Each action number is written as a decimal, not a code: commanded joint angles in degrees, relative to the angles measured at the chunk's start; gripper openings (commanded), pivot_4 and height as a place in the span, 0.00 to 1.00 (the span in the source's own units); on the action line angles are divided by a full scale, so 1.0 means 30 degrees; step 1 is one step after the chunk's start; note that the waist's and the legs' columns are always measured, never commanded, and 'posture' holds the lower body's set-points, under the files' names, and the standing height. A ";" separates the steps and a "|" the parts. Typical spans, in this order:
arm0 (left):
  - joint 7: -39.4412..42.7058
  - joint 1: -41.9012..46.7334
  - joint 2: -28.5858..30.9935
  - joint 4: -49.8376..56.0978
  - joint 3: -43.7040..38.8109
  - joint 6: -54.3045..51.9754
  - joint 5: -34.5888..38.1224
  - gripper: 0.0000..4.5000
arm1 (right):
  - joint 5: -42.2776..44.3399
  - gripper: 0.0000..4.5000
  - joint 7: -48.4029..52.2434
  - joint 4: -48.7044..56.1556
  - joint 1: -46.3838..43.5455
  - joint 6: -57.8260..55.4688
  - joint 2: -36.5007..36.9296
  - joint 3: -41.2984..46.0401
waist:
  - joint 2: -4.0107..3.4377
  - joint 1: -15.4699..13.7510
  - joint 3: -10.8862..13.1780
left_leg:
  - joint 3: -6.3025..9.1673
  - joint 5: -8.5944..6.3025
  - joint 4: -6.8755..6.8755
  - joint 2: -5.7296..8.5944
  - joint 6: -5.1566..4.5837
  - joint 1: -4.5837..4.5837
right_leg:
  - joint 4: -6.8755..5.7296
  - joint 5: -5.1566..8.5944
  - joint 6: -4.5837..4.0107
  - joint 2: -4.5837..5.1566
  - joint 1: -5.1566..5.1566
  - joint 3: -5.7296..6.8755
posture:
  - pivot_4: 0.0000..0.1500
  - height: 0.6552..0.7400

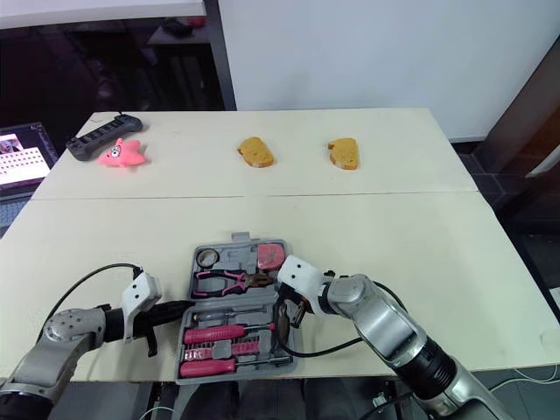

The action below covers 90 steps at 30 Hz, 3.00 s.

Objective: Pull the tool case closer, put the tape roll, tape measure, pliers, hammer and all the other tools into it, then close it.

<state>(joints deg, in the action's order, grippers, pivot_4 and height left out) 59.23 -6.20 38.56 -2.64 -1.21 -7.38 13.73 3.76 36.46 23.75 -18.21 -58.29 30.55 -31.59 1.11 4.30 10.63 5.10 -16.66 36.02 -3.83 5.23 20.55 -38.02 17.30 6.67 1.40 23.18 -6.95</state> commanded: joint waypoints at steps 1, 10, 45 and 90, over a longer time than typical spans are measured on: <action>-0.0238 -0.0275 -0.0076 -0.0229 0.0273 -0.0329 -0.0164 0.01 | 0.0801 0.00 0.0841 0.1112 0.0381 -0.1062 0.0189 -0.1204 | -0.0002 -0.0046 0.0001 | -0.0001 0.0000 0.0001 0.0000 0.0000 0.0000 | 0.0000 0.0000 0.0000 0.0000 0.0000 -0.0001 | 1.00 1.00; -0.0357 0.0792 -0.0586 -0.0920 0.0972 -0.0120 -0.0434 0.01 | 0.0878 0.00 0.0429 0.1453 0.0239 -0.1931 0.0350 -0.1057 | -0.0010 -0.0145 0.0000 | -0.0001 0.0002 0.0018 0.0005 0.0003 0.0003 | 0.0003 0.0030 -0.0053 0.0005 -0.0016 0.0000 | 1.00 1.00; -0.0689 0.1046 -0.1096 -0.1412 0.0940 -0.0166 -0.0541 0.01 | 0.0085 0.00 -0.0161 -0.1284 -0.1155 -0.0690 -0.0522 -0.1204 | -0.0005 -0.0054 -0.0080 | 0.0006 0.0016 0.0025 0.0008 0.0027 -0.0067 | 0.0015 0.0032 -0.0084 0.0007 -0.0074 -0.0002 | 1.00 1.00; 0.6715 -0.2117 0.0433 0.1289 -0.1386 0.2464 0.4458 0.00 | 0.7337 0.31 0.0903 0.0720 0.0220 -0.2510 0.0270 0.8603 | -0.0002 -0.0133 0.0177 | -0.0034 0.0024 0.0051 0.0010 0.0048 0.0390 | 0.0109 -0.0001 -0.0080 0.0032 0.0303 -0.0004 | 1.00 1.00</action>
<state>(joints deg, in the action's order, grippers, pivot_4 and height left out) 79.35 -12.54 40.32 1.68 -5.87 -1.61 27.83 24.32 40.23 25.65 -16.58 -64.64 32.05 -7.89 1.10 3.90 11.16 5.00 -16.59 36.17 -3.80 5.38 21.71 -37.69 17.28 6.45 1.50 24.09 -6.96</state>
